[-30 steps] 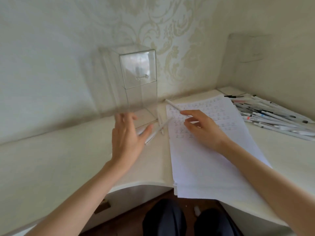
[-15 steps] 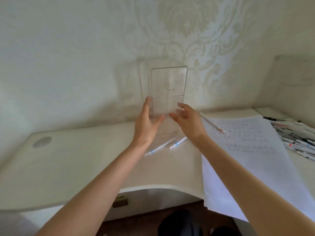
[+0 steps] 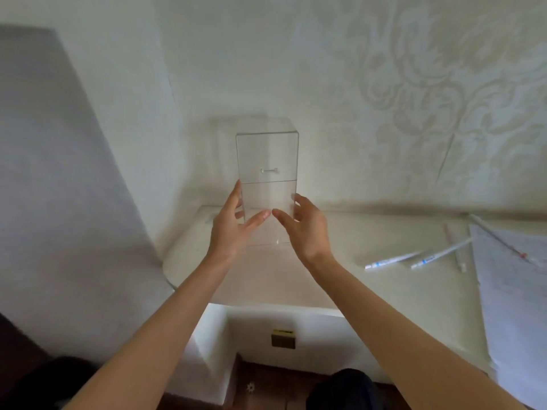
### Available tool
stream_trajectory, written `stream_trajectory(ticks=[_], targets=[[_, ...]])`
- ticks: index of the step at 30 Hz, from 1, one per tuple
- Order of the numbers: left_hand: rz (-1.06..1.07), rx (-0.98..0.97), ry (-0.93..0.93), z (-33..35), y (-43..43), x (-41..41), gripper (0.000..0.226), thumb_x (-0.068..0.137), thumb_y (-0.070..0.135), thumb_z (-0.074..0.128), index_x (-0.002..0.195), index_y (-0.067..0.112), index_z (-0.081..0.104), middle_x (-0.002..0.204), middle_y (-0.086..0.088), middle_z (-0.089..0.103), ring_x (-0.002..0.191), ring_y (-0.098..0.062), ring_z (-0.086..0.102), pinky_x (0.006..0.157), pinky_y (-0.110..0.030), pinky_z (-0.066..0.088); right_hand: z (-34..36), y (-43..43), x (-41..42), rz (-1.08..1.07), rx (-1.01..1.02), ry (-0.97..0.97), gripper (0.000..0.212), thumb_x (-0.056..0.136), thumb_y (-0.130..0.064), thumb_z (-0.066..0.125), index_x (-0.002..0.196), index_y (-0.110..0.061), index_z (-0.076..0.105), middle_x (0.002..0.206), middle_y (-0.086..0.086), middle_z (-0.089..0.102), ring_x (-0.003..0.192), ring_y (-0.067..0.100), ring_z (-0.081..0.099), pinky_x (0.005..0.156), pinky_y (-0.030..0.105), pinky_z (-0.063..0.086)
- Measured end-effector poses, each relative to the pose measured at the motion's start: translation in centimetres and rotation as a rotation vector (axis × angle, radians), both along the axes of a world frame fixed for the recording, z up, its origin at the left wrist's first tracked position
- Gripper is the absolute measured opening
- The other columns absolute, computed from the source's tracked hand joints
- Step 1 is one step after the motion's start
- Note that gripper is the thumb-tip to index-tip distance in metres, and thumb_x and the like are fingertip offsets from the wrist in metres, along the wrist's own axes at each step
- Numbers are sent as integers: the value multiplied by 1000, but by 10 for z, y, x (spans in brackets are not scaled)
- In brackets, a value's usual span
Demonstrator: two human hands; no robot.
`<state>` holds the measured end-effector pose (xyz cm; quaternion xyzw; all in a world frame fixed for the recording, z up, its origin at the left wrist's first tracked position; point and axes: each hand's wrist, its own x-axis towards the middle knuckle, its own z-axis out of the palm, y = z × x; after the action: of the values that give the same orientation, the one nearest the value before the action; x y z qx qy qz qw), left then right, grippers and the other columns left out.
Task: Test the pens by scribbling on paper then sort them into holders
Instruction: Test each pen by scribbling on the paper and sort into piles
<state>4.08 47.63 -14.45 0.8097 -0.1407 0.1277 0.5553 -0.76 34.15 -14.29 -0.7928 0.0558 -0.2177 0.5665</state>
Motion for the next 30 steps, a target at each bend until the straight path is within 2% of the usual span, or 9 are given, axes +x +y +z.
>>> stream_trajectory(ticks=[4, 6, 8, 11, 14, 16, 20, 25, 30], targets=[[-37, -21, 19, -7, 21, 14, 77, 72, 38, 76, 138, 28, 39, 127, 0, 58, 109, -19, 59, 97, -41, 47, -9, 22, 15, -10, 28, 14, 59, 83, -42, 67, 133, -18, 50, 115, 5, 66, 110, 18, 60, 97, 39, 47], [-62, -26, 49, -7, 25, 20, 77, 68, 44, 75, 136, 31, 41, 122, 4, 60, 108, -17, 60, 96, -42, 47, -7, 27, 17, -31, 57, 20, 57, 84, -37, 68, 134, -17, 50, 117, 6, 64, 113, 18, 58, 99, 37, 46], [-57, -21, 61, -7, 22, 21, 83, 67, 47, 73, 139, 32, 35, 130, 4, 54, 118, -16, 53, 102, -41, 42, -3, 27, 15, -20, 61, 36, 56, 85, -33, 68, 135, -17, 48, 125, 9, 61, 117, 18, 55, 101, 36, 45], [170, 16, -94, -8, 10, 2, 86, 78, 35, 72, 145, 19, 22, 148, -7, 27, 138, -18, 25, 113, -36, 24, 8, 7, 7, -9, -28, 78, 52, 89, -27, 64, 136, -14, 46, 135, 7, 53, 124, 18, 49, 103, 31, 41], [245, -2, -405, -6, -20, -35, 61, 80, 20, 69, 130, 7, 39, 138, -18, 30, 132, -25, 28, 108, -30, 27, 16, -42, -14, -129, -216, 60, 41, 92, -19, 59, 132, -14, 49, 133, 3, 53, 118, 18, 51, 91, 19, 37], [285, -7, -456, -8, -50, -47, 54, 77, 21, 65, 123, 2, 44, 137, -23, 30, 130, -31, 29, 108, -31, 25, 17, -84, -33, -255, -291, 65, 34, 92, -13, 57, 126, -13, 54, 128, 4, 55, 114, 19, 53, 86, 19, 36], [413, 2, -409, -10, -100, -50, 57, 76, 21, 65, 127, 6, 43, 146, -21, 22, 128, -30, 27, 109, -42, 21, 10, -160, -80, -456, -259, 104, 27, 91, -7, 55, 117, -10, 58, 122, 6, 60, 110, 20, 55, 83, 21, 38], [419, -17, -411, -10, -105, -35, 48, 86, 5, 59, 130, 14, 43, 149, -20, 11, 138, -35, 19, 106, -33, 27, -6, -198, -111, -519, -188, 98, 21, 92, -9, 54, 113, -12, 59, 118, 2, 59, 107, 16, 55, 80, 21, 36], [387, -7, -434, -10, -83, -12, 47, 87, -7, 51, 122, 22, 44, 143, -16, 24, 132, -30, 36, 99, -38, 41, -10, -153, -72, -337, -215, 63, 22, 92, -11, 56, 114, -11, 58, 120, 0, 57, 99, 9, 53, 72, 11, 38]])
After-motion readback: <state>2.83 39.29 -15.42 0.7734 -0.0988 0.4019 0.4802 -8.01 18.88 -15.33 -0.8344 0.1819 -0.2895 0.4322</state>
